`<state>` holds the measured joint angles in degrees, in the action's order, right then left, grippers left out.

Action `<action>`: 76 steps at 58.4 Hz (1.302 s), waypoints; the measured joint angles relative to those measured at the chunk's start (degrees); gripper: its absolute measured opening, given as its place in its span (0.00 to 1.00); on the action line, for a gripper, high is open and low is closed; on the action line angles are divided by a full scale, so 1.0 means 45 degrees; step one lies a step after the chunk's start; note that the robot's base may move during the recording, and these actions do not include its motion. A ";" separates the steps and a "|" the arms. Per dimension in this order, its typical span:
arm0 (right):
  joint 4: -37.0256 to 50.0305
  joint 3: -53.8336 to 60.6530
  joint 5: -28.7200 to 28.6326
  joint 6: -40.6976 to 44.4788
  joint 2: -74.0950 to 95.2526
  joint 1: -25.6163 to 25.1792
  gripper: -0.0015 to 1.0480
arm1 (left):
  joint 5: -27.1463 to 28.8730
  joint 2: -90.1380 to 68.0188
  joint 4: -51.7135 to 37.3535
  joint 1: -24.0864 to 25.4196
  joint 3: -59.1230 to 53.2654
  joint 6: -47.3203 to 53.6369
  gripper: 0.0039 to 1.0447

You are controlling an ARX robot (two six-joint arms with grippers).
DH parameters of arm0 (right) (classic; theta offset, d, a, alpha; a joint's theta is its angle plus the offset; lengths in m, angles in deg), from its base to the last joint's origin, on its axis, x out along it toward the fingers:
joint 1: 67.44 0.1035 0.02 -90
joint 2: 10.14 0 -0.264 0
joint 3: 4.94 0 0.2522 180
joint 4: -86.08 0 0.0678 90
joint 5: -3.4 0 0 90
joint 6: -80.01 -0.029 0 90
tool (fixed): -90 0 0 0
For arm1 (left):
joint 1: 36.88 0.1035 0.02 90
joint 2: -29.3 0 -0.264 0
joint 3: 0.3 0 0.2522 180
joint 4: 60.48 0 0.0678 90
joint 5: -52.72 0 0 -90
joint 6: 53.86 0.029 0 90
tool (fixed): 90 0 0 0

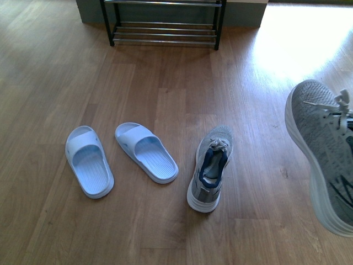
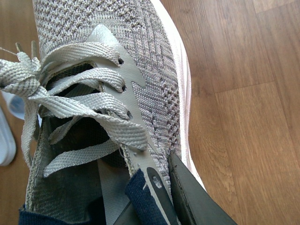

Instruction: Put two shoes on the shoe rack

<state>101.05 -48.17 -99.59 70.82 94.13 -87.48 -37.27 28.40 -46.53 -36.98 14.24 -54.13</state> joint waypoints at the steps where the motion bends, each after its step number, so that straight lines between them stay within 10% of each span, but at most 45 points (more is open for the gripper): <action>1: -0.0087 0.0248 -0.0044 0.0000 -0.0491 -0.0039 0.01 | 0.0000 0.0000 0.0000 0.0000 0.0000 0.0000 0.91; 27: -0.2982 0.2997 -0.0583 -0.0277 -0.9763 -0.0801 0.01 | 0.0000 0.0000 0.0000 0.0000 0.0000 0.0000 0.91; 76: -0.2939 0.3186 -0.0447 -0.0277 -1.0205 -0.0996 0.01 | 0.0029 0.0000 0.0000 0.0000 0.0000 0.0000 0.91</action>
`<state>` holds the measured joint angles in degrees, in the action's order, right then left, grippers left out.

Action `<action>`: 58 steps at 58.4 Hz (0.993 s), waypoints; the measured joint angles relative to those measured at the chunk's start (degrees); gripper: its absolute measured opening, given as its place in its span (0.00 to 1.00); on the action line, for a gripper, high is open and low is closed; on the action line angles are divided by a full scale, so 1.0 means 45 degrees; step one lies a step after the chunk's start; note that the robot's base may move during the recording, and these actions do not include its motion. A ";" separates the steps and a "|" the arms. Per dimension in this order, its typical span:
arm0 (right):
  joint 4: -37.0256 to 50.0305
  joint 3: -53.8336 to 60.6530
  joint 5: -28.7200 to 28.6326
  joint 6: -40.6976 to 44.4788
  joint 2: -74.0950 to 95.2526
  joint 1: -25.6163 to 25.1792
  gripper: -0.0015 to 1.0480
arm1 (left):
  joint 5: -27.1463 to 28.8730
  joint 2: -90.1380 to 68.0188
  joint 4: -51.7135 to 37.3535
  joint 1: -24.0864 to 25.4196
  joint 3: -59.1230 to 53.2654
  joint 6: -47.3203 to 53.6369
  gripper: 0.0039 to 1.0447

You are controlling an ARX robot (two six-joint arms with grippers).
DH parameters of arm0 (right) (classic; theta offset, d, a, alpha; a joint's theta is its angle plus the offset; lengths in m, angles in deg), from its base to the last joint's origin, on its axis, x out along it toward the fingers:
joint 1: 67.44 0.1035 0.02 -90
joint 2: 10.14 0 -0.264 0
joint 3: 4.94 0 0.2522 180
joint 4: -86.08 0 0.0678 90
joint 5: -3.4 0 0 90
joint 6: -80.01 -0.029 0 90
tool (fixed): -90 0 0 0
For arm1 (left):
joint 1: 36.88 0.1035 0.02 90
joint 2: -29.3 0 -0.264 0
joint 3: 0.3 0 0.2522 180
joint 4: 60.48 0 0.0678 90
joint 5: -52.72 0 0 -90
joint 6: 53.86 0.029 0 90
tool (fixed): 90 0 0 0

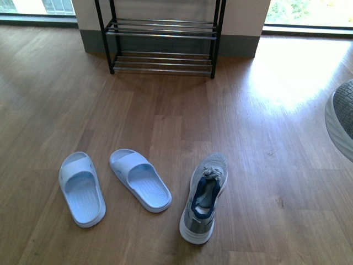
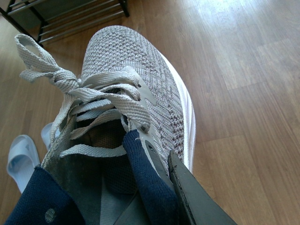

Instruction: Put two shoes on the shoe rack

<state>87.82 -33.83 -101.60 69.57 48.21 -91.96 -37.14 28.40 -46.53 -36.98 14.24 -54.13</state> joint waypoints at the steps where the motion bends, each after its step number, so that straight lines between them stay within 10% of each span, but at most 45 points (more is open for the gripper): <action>1: 0.0000 0.0000 -0.0010 0.0000 0.0000 0.0000 0.01 | 0.0000 0.0000 0.0000 0.0000 0.0000 0.0000 0.91; 58: 0.0010 0.0010 0.0039 0.0000 0.0000 -0.0053 0.01 | -0.0034 0.0000 -0.0019 0.0000 0.0000 0.0000 0.91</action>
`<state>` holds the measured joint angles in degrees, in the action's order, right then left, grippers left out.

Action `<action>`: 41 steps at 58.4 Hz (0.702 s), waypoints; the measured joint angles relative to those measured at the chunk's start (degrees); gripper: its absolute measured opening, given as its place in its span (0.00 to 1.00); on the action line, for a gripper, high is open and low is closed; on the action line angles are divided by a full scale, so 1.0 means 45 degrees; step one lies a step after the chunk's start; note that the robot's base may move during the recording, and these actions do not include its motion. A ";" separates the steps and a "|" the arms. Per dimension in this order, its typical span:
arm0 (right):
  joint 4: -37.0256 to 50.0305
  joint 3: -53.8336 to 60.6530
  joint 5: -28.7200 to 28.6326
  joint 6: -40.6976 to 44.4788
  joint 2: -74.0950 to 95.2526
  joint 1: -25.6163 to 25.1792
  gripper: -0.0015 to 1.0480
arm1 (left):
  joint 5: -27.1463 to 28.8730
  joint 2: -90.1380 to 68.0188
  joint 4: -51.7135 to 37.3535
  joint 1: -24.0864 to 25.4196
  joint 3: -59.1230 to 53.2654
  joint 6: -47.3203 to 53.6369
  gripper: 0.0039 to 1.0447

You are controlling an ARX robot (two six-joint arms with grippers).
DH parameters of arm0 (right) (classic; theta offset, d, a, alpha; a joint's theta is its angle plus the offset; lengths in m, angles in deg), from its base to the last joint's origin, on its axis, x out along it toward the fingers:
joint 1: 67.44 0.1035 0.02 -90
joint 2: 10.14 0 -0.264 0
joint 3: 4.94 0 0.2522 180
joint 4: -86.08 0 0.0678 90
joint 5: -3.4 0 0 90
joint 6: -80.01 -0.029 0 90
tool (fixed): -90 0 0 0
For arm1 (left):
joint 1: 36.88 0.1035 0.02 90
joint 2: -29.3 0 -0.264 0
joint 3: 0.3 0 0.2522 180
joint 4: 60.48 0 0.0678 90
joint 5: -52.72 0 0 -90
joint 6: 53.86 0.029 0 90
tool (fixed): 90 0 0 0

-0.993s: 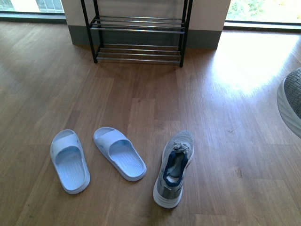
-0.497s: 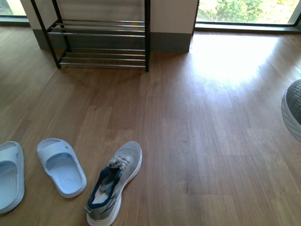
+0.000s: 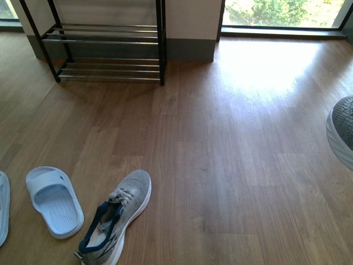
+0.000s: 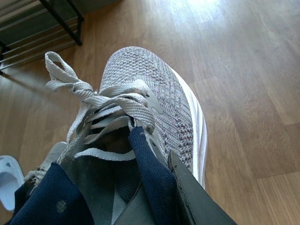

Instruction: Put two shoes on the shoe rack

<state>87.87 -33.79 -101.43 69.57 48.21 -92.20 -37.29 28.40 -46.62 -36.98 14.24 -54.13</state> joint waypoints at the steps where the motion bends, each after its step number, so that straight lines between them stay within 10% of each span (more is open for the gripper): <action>1: 0.0000 0.0000 0.0000 0.0000 0.0000 0.0000 0.01 | 0.0000 0.0000 0.0000 0.0000 0.0000 0.0000 0.91; 13: 0.0000 0.0000 0.0068 0.0000 0.0000 -0.0005 0.01 | 0.3031 -0.1991 0.0733 -0.1141 0.0486 -0.1549 0.91; 41: 0.0000 0.0000 0.0053 0.0000 0.0000 -0.0005 0.01 | 0.0520 -2.0890 -0.9928 -0.1292 0.3599 -0.0695 0.91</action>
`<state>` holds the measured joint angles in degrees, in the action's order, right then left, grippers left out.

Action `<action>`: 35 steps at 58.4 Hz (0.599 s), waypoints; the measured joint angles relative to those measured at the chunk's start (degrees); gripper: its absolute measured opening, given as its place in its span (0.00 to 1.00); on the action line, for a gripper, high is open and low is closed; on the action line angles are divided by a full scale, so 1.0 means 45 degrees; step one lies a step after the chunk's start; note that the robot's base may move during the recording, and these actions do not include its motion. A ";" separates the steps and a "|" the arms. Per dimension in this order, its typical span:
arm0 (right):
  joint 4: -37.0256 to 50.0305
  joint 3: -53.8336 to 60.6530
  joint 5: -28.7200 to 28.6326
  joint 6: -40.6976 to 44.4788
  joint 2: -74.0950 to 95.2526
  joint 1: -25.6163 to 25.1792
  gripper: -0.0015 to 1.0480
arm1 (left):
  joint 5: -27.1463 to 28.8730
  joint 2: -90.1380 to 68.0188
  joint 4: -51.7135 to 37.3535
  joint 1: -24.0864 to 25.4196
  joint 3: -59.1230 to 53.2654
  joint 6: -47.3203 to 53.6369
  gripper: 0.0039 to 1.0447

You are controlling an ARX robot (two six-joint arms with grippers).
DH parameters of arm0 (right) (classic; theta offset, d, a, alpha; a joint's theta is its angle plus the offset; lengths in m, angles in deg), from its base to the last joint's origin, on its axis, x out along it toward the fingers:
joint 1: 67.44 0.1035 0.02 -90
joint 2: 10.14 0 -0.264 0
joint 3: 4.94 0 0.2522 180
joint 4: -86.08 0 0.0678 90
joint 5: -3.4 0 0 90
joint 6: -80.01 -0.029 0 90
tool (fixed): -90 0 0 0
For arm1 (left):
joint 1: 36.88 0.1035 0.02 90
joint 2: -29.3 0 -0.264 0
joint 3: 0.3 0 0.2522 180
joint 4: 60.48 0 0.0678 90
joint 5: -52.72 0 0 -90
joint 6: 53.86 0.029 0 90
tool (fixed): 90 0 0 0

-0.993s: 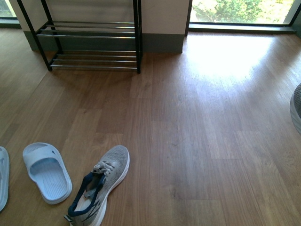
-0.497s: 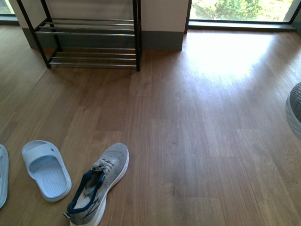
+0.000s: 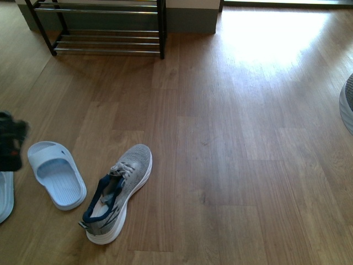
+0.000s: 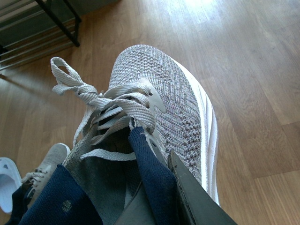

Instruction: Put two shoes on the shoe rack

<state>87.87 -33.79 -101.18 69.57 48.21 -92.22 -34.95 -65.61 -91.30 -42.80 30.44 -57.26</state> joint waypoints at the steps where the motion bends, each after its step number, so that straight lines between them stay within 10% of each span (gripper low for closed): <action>1: 0.0000 0.0000 0.0000 0.0000 0.0000 0.0005 0.01 | -0.0010 -0.0355 -0.0068 -0.0015 0.0107 0.0039 0.91; 35: 0.0000 0.0000 -0.0005 0.0000 0.0000 0.0005 0.01 | -0.0767 -1.1157 -0.0034 -0.0457 0.5474 0.0296 0.91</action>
<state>87.87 -33.79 -101.21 69.57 48.21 -92.20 -38.41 -115.82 -91.45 -44.85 55.07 -55.93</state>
